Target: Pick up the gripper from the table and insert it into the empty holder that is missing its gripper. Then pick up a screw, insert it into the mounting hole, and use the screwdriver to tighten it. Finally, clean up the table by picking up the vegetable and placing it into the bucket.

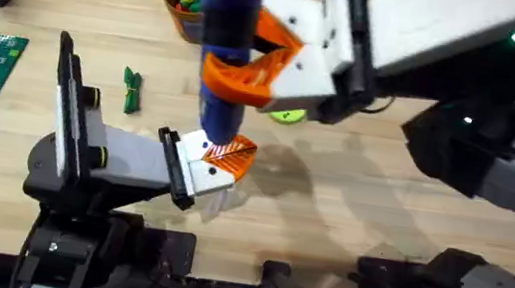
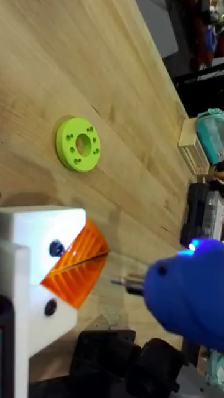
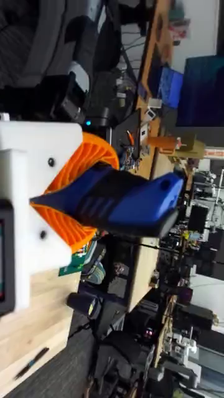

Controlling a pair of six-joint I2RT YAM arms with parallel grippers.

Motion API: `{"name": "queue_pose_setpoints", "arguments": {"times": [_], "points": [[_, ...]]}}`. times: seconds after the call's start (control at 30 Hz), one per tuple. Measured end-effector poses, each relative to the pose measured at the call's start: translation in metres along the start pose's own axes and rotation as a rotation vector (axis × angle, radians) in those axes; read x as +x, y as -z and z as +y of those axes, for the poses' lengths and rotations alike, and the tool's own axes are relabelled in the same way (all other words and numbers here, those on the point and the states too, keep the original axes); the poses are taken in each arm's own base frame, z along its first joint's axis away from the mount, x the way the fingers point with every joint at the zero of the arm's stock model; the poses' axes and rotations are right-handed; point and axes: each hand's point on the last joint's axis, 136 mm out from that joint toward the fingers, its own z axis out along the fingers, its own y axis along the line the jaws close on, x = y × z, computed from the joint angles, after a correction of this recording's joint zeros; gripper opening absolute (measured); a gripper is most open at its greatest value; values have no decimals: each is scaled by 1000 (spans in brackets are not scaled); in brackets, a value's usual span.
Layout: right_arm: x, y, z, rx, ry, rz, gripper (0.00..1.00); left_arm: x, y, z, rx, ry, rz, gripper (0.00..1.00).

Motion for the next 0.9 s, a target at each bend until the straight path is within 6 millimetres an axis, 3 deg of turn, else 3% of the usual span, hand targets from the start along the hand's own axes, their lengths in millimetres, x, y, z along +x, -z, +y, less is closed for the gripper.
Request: {"name": "queue_pose_setpoints", "arguments": {"times": [0.2, 0.47, 0.9], "points": [[9, -14, -8, -13, 9, 9, 8, 0, 0, 0, 0, 0, 0, 6], [11, -16, -10, -14, 16, 11, 8, 0, 0, 0, 0, 0, 0, 6], [11, -22, 3, -60, 38, 7, 8, 0, 0, 0, 0, 0, 0, 6]]}}
